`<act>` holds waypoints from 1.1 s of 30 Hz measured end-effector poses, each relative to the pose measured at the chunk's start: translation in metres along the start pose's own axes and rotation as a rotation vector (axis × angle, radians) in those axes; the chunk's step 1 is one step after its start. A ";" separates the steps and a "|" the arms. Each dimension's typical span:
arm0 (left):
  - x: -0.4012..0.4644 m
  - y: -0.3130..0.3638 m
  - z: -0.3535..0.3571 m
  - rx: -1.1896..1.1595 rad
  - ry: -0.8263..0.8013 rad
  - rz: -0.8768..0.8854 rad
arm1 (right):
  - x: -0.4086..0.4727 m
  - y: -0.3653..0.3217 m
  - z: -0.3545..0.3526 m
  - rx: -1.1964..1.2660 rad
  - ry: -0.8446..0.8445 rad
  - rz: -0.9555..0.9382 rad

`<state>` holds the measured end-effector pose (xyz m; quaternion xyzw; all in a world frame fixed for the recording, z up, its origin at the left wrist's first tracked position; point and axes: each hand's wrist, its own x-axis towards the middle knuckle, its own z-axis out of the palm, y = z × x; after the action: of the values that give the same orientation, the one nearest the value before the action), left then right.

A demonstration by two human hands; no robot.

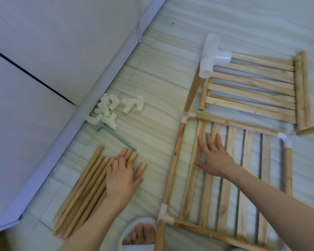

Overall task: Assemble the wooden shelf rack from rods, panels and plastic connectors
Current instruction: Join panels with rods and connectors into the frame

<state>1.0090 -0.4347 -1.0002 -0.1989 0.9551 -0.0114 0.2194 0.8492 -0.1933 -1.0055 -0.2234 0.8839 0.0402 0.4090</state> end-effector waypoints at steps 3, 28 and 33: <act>0.002 0.003 -0.002 0.069 -0.031 0.045 | -0.002 -0.002 -0.002 0.003 -0.013 0.000; 0.078 0.098 -0.158 -1.906 -0.359 -0.116 | -0.040 -0.018 -0.045 1.302 -0.073 -0.088; 0.074 0.104 -0.150 -1.977 -0.360 -0.102 | -0.055 -0.025 -0.059 1.507 -0.303 -0.259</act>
<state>0.8451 -0.3770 -0.9068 -0.3309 0.4790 0.8073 0.0964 0.8492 -0.2111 -0.9231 0.0210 0.5740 -0.5891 0.5683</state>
